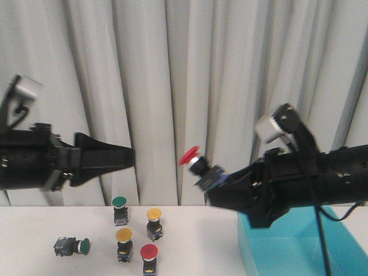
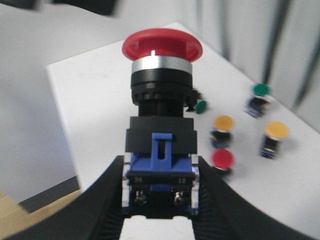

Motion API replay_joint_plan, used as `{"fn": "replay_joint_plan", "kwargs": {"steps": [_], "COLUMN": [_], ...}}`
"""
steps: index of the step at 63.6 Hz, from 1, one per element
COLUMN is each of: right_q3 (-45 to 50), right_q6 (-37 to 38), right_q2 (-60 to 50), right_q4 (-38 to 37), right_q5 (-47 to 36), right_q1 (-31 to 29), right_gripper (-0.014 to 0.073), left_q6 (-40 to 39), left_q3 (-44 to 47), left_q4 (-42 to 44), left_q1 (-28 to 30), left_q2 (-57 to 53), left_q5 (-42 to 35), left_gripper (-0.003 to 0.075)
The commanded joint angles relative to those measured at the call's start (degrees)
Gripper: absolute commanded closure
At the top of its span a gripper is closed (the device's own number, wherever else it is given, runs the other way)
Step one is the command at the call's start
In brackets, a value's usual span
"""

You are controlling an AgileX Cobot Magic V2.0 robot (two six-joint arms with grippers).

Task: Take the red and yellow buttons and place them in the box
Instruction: 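Open the left gripper and carry the red button toward the box, then lower the red button into the blue box and open the right gripper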

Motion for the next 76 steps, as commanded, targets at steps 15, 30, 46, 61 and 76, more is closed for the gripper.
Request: {"fn": "replay_joint_plan", "kwargs": {"steps": [15, 30, 46, 61, 76], "right_q3": [-1.89, -1.89, -1.89, -1.89, -1.89], "right_q6": [13.1, 22.83, 30.88, 34.44, 35.63], "right_q2": [-1.7, 5.21, 16.14, 23.79, 28.76], "right_q4": [-6.38, -16.77, -25.77, -28.74, -29.82], "right_q5": [-5.9, -7.09, -11.24, -15.81, -16.22], "right_q1": [-16.68, -20.46, -20.46, -20.46, -20.46], "right_gripper": [0.0522, 0.0522, 0.0522, 0.0522, 0.0515], "left_q6": [-3.45, -7.95, -7.95, -7.95, -7.95], "left_q3": [-1.61, -1.61, -1.61, -1.61, -1.61], "left_q4": [10.54, 22.61, 24.89, 24.89, 24.89], "left_q1": [4.31, 4.31, 4.31, 4.31, 4.31], "left_q2": [-6.21, -6.21, -6.17, -6.17, -6.17], "left_q5": [-1.48, -1.72, -1.85, -1.85, -1.85], "left_gripper": [0.0271, 0.0387, 0.0509, 0.0547, 0.0546]}}
